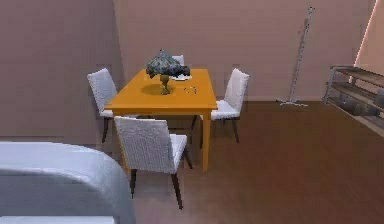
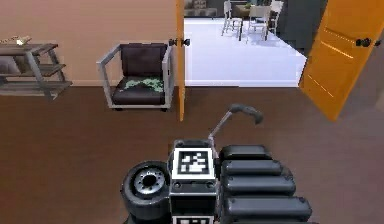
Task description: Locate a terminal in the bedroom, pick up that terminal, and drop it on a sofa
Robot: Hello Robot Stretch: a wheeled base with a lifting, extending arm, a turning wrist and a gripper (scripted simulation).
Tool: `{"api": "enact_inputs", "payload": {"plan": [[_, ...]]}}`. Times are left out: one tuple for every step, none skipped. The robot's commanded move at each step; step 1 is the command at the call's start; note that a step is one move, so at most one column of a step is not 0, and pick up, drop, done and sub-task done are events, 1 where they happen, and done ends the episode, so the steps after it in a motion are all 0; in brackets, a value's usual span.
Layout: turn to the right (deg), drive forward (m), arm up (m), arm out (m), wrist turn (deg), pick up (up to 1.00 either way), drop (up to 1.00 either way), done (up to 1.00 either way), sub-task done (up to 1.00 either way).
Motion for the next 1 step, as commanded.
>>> {"api": "enact_inputs", "payload": {"plan": [[-12.0, 0.00, 0.00, 0.00, 0.0, 0.00, 0.00, 0.00, 0.00]]}}
